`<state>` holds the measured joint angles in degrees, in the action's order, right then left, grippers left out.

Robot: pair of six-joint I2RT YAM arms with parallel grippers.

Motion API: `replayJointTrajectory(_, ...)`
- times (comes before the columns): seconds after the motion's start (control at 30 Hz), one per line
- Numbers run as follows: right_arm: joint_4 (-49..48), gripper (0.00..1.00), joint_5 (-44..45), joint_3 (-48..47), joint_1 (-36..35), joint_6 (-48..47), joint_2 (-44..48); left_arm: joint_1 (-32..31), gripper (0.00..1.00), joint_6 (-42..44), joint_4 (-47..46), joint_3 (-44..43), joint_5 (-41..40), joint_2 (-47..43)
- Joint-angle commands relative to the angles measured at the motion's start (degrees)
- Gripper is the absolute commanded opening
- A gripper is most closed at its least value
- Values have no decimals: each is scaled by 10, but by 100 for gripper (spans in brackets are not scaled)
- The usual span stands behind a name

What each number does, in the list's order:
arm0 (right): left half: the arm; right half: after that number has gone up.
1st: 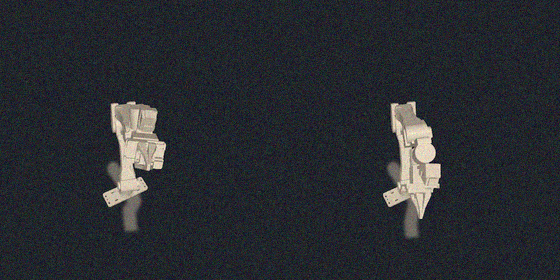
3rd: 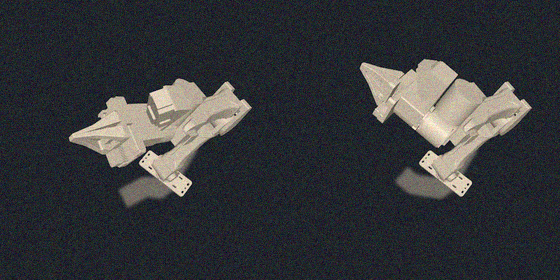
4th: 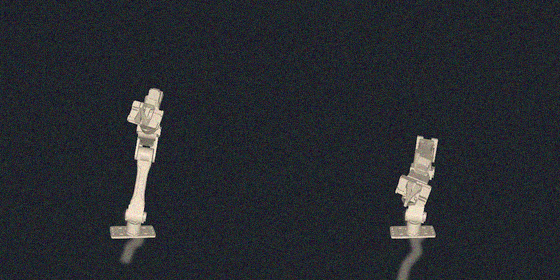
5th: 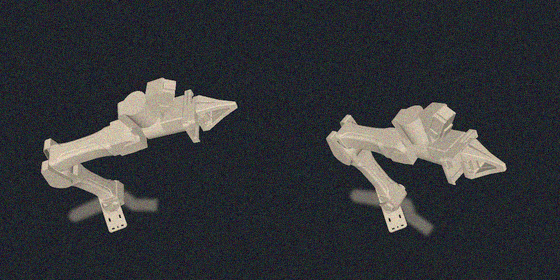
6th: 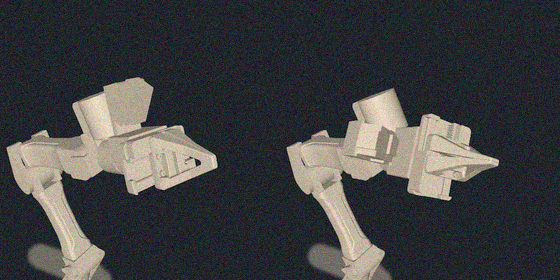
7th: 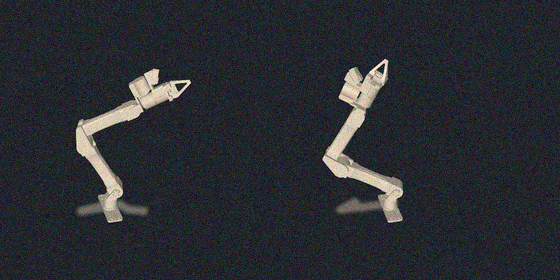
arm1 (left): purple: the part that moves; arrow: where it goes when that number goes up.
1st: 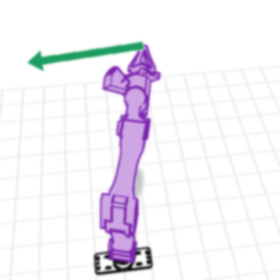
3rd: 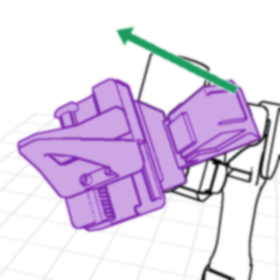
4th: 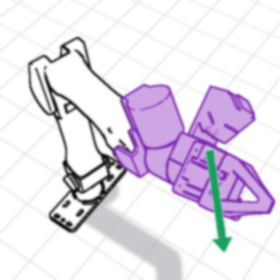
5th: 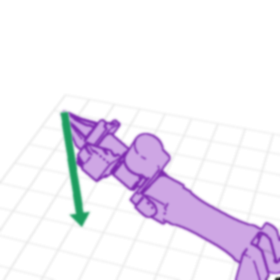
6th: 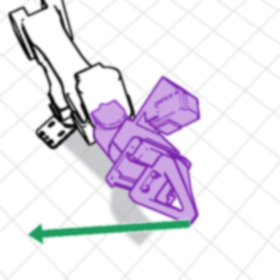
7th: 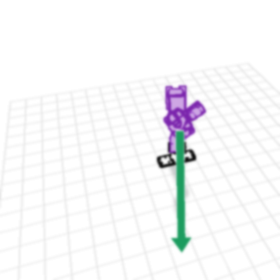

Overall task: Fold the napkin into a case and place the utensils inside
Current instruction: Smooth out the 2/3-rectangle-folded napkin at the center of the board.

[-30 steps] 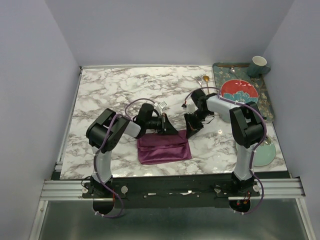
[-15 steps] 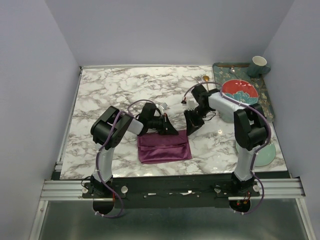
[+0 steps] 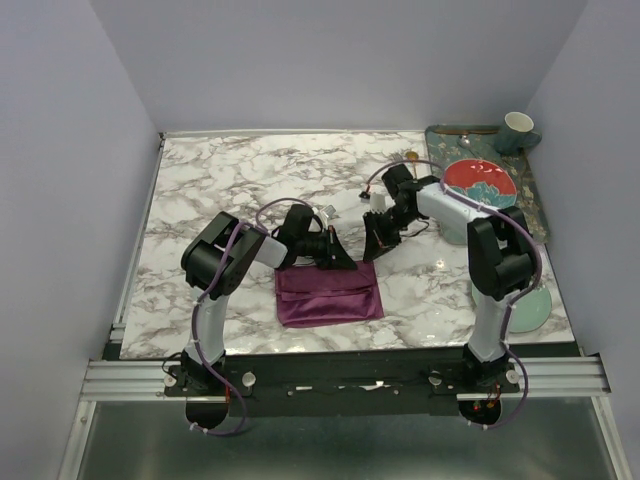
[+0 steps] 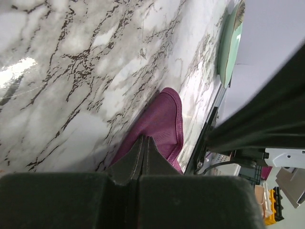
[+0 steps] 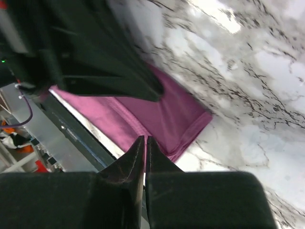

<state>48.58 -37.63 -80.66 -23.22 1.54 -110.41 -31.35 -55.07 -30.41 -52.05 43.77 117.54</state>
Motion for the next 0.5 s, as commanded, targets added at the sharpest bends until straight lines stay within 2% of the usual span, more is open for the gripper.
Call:
replayJointTrajectory(0.0,-51,12,33,30,-1,38,-51,-2,0,35,55,3,-45,26)
replayJointTrajectory(0.13,-52,11,67,21,-9,34,-84,-1,0,38,57,-4,-40,24)
replayJointTrajectory(0.17,-54,11,74,26,-13,31,-87,1,3,44,56,-7,-39,22)
replayJointTrajectory(0.23,-53,11,98,33,-13,33,-94,8,11,49,48,-7,-27,0)
replayJointTrajectory(0.27,-52,10,106,38,-13,31,-95,19,24,58,44,-4,-10,-14)
replayJointTrajectory(0.37,-51,10,129,47,-12,36,-89,54,42,117,94,14,23,-97)
replayJointTrajectory(0.43,-51,10,134,50,-13,37,-87,71,43,170,141,24,49,-148)
replayJointTrajectory(0.47,-51,10,135,49,-12,41,-85,77,44,190,199,34,64,-163)
